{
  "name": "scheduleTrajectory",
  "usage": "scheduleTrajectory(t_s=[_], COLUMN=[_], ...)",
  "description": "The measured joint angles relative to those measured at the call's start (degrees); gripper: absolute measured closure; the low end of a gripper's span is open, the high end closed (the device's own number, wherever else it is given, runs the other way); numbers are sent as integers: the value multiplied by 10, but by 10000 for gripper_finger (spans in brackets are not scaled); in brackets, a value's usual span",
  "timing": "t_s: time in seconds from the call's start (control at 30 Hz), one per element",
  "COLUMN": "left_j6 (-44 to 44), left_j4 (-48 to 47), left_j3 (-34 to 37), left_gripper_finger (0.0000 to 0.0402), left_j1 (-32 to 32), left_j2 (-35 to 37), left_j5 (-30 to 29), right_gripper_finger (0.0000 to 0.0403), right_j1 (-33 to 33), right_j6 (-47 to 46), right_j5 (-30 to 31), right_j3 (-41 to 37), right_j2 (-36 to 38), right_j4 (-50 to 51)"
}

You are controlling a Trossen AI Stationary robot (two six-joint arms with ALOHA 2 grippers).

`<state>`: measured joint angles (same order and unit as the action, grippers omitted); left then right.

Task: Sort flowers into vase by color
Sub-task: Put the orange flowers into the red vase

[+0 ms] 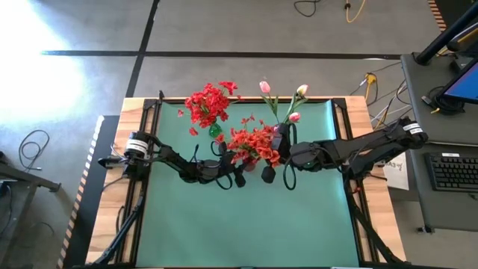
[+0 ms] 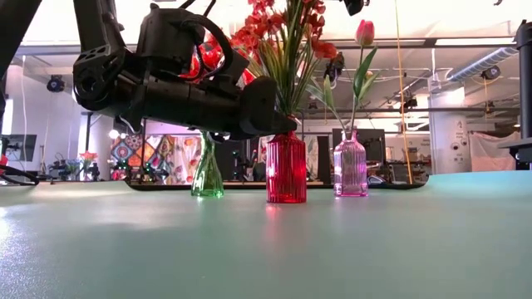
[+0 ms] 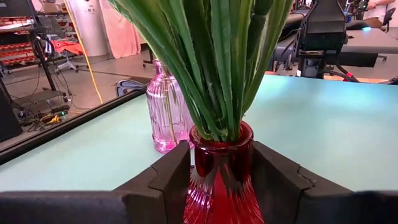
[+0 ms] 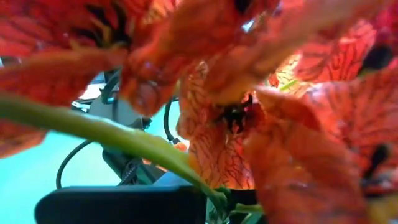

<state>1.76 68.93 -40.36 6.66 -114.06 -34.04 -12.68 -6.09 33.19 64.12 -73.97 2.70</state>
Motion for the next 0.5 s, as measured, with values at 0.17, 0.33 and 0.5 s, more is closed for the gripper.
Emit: scheduleTrajectory(t_s=[0.17, 0.33, 0.5], left_j6=[0, 0, 0], left_j4=[0, 0, 0], left_j3=[0, 0, 0], left_gripper_finger=[261, 261, 261], left_j1=[0, 0, 0], left_j2=[0, 0, 0], left_j5=[0, 0, 0], right_gripper_finger=[380, 380, 380], right_j1=[7, 11, 19], right_j6=[0, -1, -3], right_j5=[0, -1, -2], right_j3=[0, 0, 0], right_j2=[0, 0, 0], right_j4=[0, 0, 0])
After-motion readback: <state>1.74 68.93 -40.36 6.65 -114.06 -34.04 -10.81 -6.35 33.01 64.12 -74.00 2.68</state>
